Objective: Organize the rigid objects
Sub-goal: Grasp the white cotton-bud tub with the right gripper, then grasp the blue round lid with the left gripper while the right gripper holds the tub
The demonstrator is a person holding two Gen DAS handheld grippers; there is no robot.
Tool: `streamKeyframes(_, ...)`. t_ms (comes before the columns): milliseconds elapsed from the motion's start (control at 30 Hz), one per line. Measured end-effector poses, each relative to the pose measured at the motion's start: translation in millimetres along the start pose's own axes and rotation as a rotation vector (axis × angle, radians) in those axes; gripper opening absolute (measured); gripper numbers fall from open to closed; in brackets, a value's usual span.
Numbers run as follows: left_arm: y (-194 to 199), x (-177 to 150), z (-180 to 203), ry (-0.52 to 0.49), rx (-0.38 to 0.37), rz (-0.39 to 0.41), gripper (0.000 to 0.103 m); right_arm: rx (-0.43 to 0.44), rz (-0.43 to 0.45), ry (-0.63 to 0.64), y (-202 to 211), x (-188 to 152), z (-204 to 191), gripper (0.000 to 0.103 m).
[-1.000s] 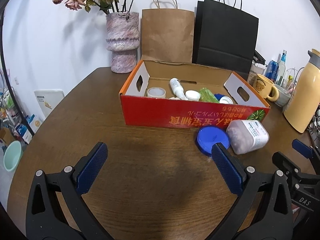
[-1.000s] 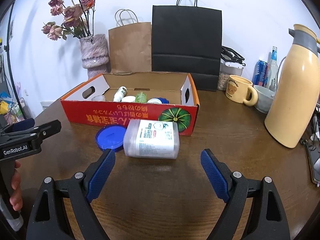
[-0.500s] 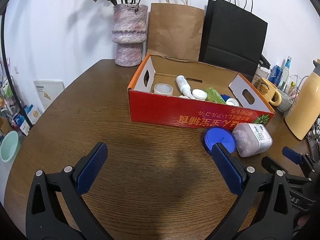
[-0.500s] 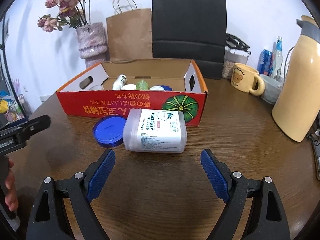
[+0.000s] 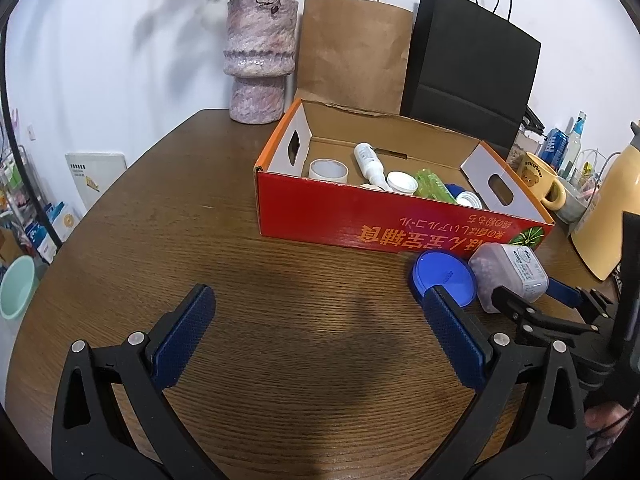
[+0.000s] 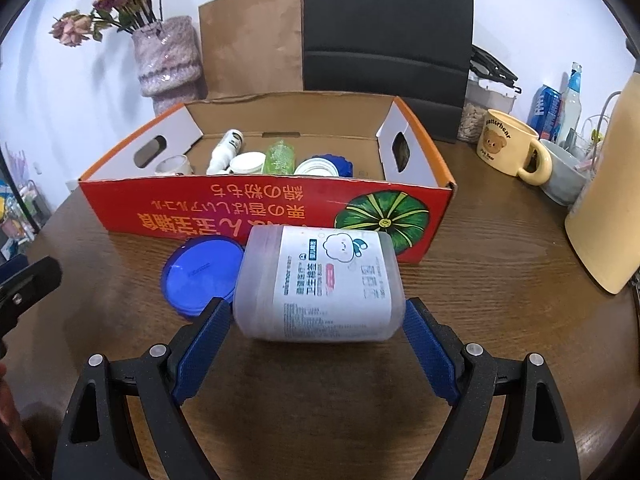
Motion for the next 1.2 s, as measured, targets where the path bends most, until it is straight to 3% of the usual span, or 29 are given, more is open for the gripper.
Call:
streamKeyframes(533,-6,0,2,-0.005,0.002,-0.013,0.103,0.025,-0.093,-0.056,-32,13,11,0.091)
streamKeyframes(633,-8,0,2,-0.008,0.006,-0.016,0.103,0.036,-0.084,-0.048,-31,14,10,0.091)
streamKeyframes(667,-8,0,3,-0.008,0.007,-0.017,0.103,0.040,-0.080,-0.042,-30,14,9,0.086)
streamKeyframes(1200,-17,-3,20,-0.054,0.009,-0.029,0.103,0.031,0.033,-0.021,3,15,25,0.085)
Point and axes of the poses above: each gripper's, at about its wrist camera, not at the fingertips, and y roughly against the way its jaws point, z to its right, x to its top, the point moved 2 cm from there along -y, roughly the way its jaws point, and after that the axes turned 3 degrees about x, right-handed, at the moved point
